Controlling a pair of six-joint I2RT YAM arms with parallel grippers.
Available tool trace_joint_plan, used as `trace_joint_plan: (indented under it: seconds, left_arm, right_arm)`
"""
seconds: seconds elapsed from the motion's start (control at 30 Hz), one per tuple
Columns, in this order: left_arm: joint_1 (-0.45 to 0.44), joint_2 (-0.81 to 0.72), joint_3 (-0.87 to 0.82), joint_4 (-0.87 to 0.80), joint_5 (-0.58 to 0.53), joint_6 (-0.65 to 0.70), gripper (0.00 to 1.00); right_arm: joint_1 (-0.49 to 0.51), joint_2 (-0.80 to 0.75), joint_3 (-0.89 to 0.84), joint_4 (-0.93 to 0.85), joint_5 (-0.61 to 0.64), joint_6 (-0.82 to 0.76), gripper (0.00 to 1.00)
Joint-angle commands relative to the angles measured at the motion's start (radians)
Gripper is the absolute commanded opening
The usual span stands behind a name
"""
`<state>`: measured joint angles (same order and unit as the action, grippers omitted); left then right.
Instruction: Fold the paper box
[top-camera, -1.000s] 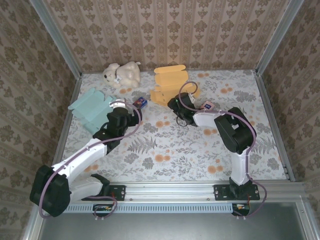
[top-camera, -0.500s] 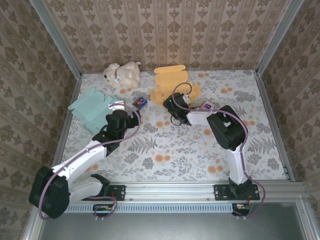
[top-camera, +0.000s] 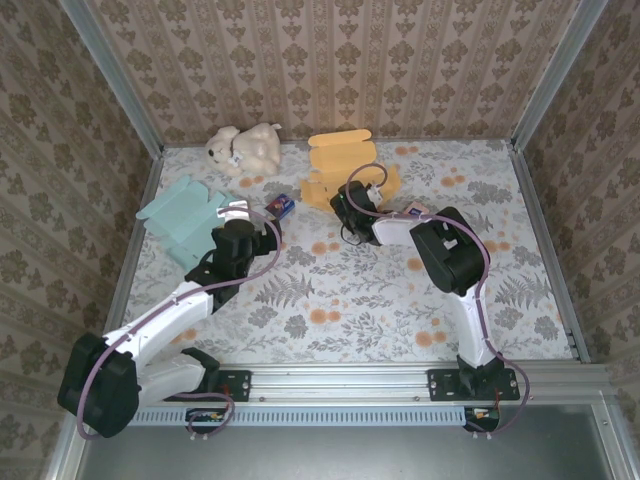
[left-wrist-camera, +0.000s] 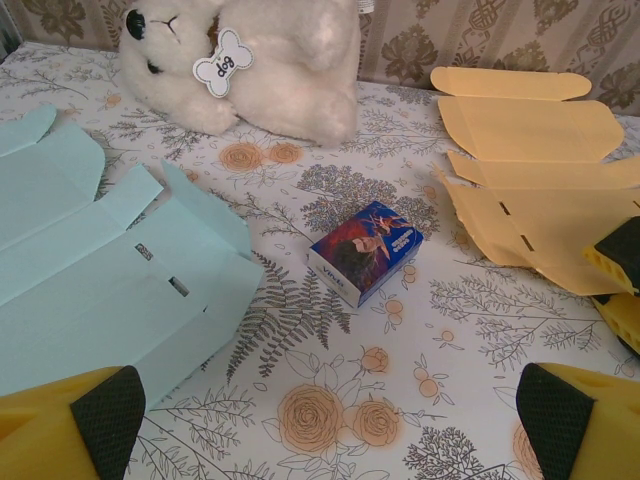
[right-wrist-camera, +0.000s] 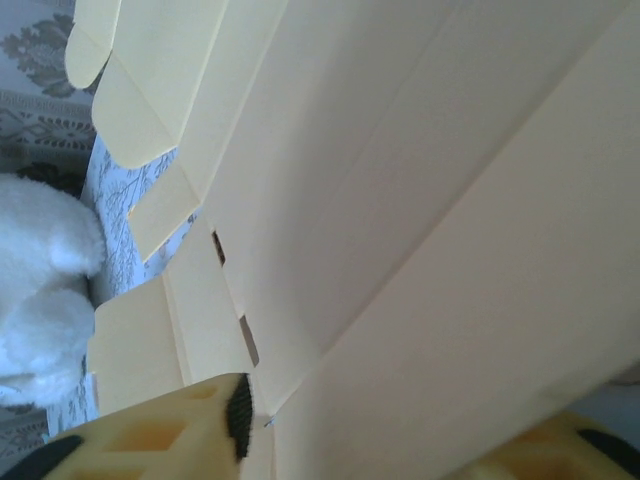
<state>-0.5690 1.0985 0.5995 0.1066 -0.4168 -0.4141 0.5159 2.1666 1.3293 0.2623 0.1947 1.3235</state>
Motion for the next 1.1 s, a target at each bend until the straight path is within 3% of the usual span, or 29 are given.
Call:
trace_joint_plan:
  seconds: [0.0,0.23,0.5,0.7,0.97,1.07]
  left_arm:
    - [-0.006,-0.008,-0.015,0.022,-0.010,0.019,1.00]
    - [-0.006,-0.018,-0.017,0.019,-0.007,0.012,1.00]
    - [-0.010,-0.033,-0.018,0.017,0.014,-0.001,1.00]
    - [-0.018,-0.081,-0.019,0.005,0.030,-0.018,1.00]
    - [-0.025,-0.220,-0.042,-0.031,0.059,-0.079,1.00]
    - [-0.023,-0.278,-0.050,-0.053,0.053,-0.118,1.00]
  right_arm:
    - [-0.007,0.019,0.033,0.001,0.021,0.025,0.39]
    - [-0.010,-0.008,0.019,-0.014,0.041,-0.005,0.09]
    - [-0.020,-0.128,-0.058,-0.059,0.062,-0.106,0.00]
    - [-0.037,-0.292,-0.007,-0.272,0.029,-0.446,0.00]
    - [-0.028,-0.469,0.252,-0.709,-0.136,-1.102,0.00]
    - [0.038,-0.528,0.345,-0.897,-0.012,-1.355,0.00]
